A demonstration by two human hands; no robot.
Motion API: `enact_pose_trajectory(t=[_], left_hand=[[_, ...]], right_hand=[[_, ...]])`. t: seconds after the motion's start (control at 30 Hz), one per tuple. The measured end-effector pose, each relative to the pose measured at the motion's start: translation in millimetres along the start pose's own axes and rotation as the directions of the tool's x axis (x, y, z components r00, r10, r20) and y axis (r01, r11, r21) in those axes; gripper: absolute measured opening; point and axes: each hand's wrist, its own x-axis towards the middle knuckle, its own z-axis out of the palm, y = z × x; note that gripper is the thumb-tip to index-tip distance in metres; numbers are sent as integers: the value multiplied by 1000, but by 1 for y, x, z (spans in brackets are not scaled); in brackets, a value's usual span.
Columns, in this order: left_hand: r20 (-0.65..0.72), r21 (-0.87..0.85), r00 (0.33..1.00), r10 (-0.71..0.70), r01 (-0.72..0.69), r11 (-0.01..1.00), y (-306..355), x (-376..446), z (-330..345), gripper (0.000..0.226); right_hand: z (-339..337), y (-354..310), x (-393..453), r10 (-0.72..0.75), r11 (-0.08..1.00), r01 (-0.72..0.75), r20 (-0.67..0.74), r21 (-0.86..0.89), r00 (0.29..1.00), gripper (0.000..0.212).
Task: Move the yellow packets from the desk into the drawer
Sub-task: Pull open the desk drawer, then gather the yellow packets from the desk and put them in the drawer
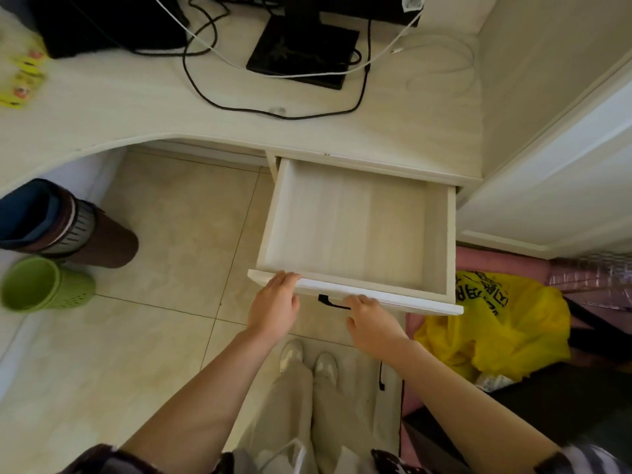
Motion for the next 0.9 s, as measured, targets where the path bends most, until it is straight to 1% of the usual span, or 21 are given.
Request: enact_pose_trajectory(t=[0.1, 0.17, 0.27, 0.37, 0.47, 0.57, 0.67, 0.73, 0.9], left_hand=[[-10, -60, 993, -116, 116, 991, 0, -15, -14, 38], [-40, -104, 982, -186, 181, 978, -2, -26, -24, 35], [-102, -186, 962, -253, 231, 955, -10, -44, -41, 33], [-181, -228, 935, -305, 262, 938, -25, -60, -61, 31], [-265, -259, 886, -379, 313, 914, -47, -73, -84, 26], [-329, -275, 826, -459, 381, 883, -76, -85, -108, 25], [-376, -297, 765, -523, 435, 850, -113, -96, -132, 24], [-392, -312, 734, -554, 461, 831, -140, -104, -148, 24], [-439, -316, 675, -593, 502, 805, -210, -116, -193, 23]], right_hand=[[-17, -13, -4, -31, 999, 30, -58, -22, 998, 43], [-27, -27, -5, -63, 998, 61, -86, -32, 994, 42], [-38, -53, -5, -119, 990, 110, -116, -83, 986, 38], [-43, -85, -2, -174, 981, 156, -158, -120, 972, 33], [-44, -122, 6, -231, 966, 205, -173, -156, 958, 30], [-41, -165, 18, -303, 942, 270, -157, -200, 940, 29], [-37, -212, 31, -357, 923, 327, -138, -202, 924, 29], [-35, -244, 40, -381, 915, 353, -127, -196, 916, 31], [-28, -323, 65, -414, 899, 386, -111, -206, 904, 28]])
